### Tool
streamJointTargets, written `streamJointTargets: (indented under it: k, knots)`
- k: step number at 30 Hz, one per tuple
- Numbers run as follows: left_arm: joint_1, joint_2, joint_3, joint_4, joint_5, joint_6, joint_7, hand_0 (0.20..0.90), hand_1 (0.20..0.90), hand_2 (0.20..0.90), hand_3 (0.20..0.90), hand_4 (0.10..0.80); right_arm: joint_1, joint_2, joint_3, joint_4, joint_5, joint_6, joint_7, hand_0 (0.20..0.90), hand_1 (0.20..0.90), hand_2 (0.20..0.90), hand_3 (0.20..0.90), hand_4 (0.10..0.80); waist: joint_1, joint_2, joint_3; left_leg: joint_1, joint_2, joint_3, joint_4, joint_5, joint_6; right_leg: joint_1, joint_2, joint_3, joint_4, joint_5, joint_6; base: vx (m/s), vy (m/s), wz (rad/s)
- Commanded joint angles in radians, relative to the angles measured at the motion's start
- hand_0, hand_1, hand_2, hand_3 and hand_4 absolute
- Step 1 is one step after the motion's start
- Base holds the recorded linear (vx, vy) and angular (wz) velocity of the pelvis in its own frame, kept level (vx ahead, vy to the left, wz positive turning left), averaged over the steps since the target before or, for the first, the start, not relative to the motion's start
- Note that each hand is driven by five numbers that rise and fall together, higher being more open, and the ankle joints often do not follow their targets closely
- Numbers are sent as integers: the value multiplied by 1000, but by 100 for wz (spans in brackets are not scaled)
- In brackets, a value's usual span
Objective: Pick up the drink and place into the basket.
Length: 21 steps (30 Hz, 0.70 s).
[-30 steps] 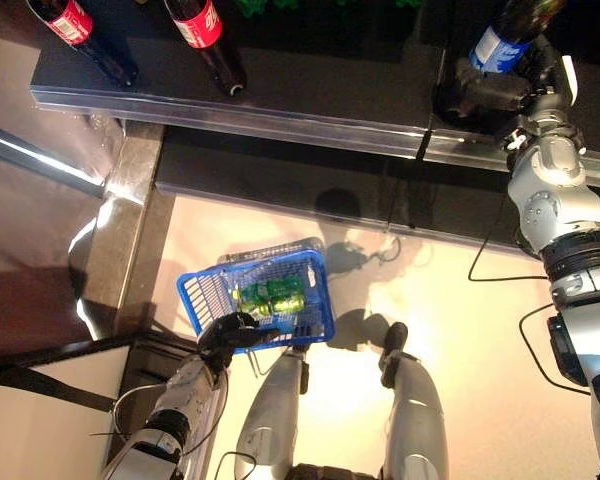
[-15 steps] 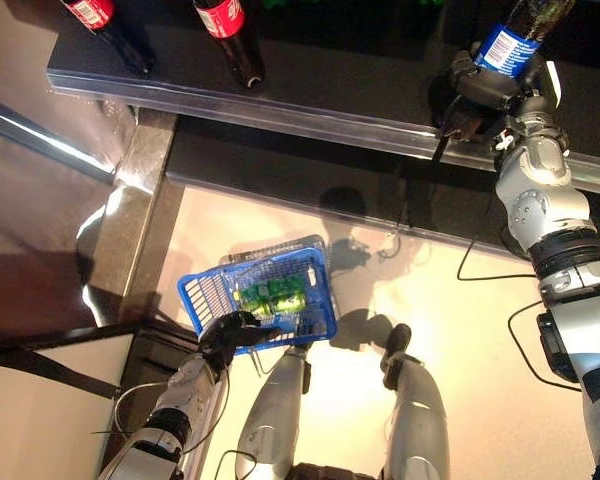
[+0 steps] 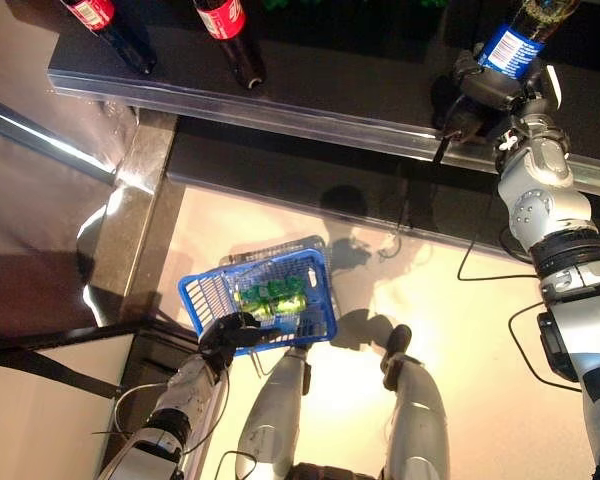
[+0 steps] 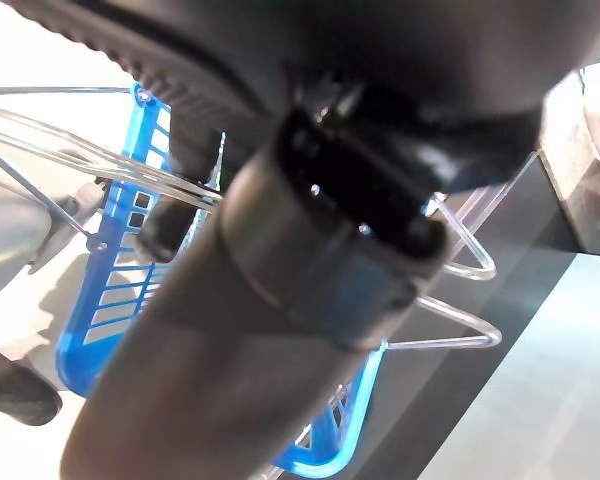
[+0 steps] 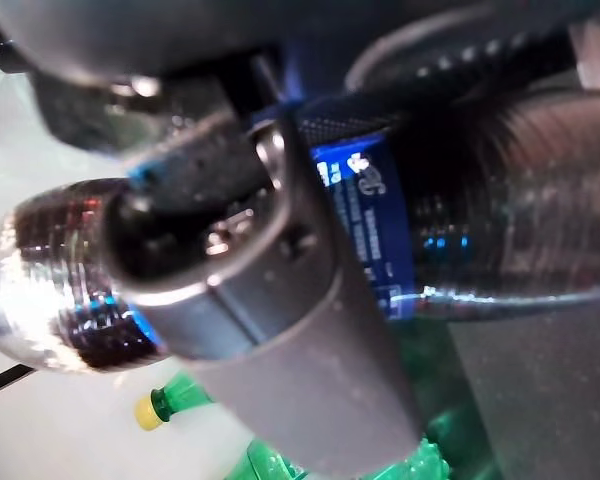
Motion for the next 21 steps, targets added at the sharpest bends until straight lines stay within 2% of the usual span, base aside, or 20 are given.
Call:
streamJointTargets:
  k: [1, 7, 16, 17, 21]
  knots:
    - [131, 94, -63, -17, 15, -38, -37, 300, 300, 300, 200, 100, -133, -47, -11, -106, -32, -174, 59, 300, 300, 300, 200, 100, 4, -12, -56, -13, 28, 10, 42, -19, 26, 104, -26, 5, -115, 8, 44, 0, 0, 0]
    - [150, 108, -39, -5, 42, -40, -52, 300, 300, 300, 200, 100, -77, -57, -22, -177, -60, -199, 70, 300, 300, 300, 200, 100, 3, -32, -109, 68, 28, 19, -33, -7, 18, 191, -17, -6, -194, 20, 57, 26, -26, 0]
    - [196, 114, 14, 21, 85, -47, -73, 300, 300, 300, 200, 100, 53, -70, -64, -296, -55, -177, 110, 300, 300, 300, 200, 100, -11, -71, -231, 223, 44, 52, -226, 45, -1, 356, 6, -16, -381, 78, 91, 89, -5, -3]
    - [207, 111, 32, 24, 98, -45, -76, 300, 300, 300, 200, 100, 109, -67, -85, -332, -30, -166, 124, 300, 300, 300, 200, 100, -15, -83, -273, 259, 49, 60, -270, 58, -4, 394, 11, -19, -418, 92, 101, 115, 0, -7]
    - [223, 113, 62, 23, 99, -46, -90, 300, 300, 300, 200, 100, 214, -62, -113, -408, -31, -153, 136, 300, 300, 300, 200, 100, -21, -99, -334, 311, 55, 73, -322, 72, -7, 446, 15, -28, -460, 107, 113, 101, 8, 5]
